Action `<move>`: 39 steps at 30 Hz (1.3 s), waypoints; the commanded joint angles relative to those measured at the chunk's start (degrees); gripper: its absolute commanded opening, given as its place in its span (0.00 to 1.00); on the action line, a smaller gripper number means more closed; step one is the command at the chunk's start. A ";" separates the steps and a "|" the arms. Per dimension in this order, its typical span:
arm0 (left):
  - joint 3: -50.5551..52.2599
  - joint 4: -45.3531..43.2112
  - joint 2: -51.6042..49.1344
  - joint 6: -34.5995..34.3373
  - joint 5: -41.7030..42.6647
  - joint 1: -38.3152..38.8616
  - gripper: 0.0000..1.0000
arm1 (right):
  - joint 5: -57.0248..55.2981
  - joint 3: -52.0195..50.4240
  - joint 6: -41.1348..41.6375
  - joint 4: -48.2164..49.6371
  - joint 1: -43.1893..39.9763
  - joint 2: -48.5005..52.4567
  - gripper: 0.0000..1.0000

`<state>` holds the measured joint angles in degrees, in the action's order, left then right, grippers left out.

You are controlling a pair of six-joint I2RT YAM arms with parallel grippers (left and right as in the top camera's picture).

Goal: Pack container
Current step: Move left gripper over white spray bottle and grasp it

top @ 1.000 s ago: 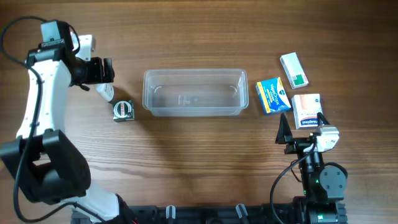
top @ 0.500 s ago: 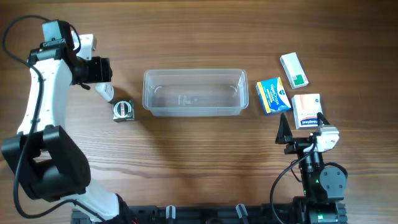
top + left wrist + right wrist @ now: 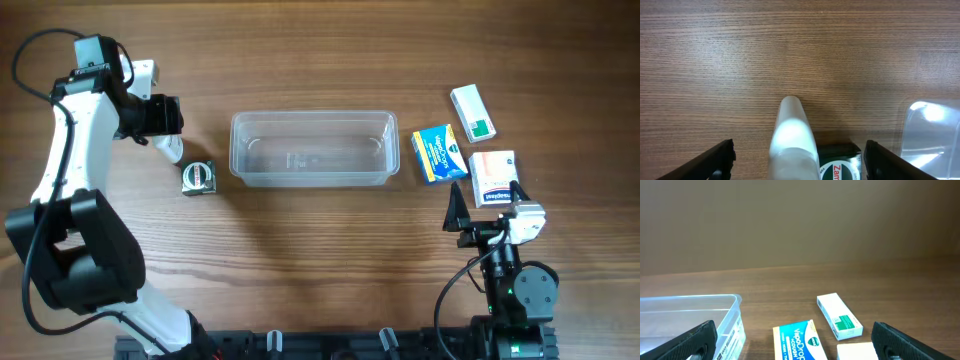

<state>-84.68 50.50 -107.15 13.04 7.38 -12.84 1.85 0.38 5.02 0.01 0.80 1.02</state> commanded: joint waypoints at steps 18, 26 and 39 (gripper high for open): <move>-1.05 0.48 -1.55 1.84 -0.81 -0.13 0.56 | -0.37 -0.09 -0.39 0.31 -0.35 -0.22 1.00; -1.05 1.16 -1.55 2.03 -1.05 -0.13 0.47 | -0.37 -0.09 -0.39 0.31 -0.35 -0.22 1.00; -1.05 0.83 -1.51 2.01 -1.05 -0.13 0.30 | -0.37 -0.09 -0.39 0.31 -0.35 -0.22 1.00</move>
<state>-84.73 51.42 -108.01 14.52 6.28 -12.82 1.85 0.38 5.02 0.01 0.80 1.02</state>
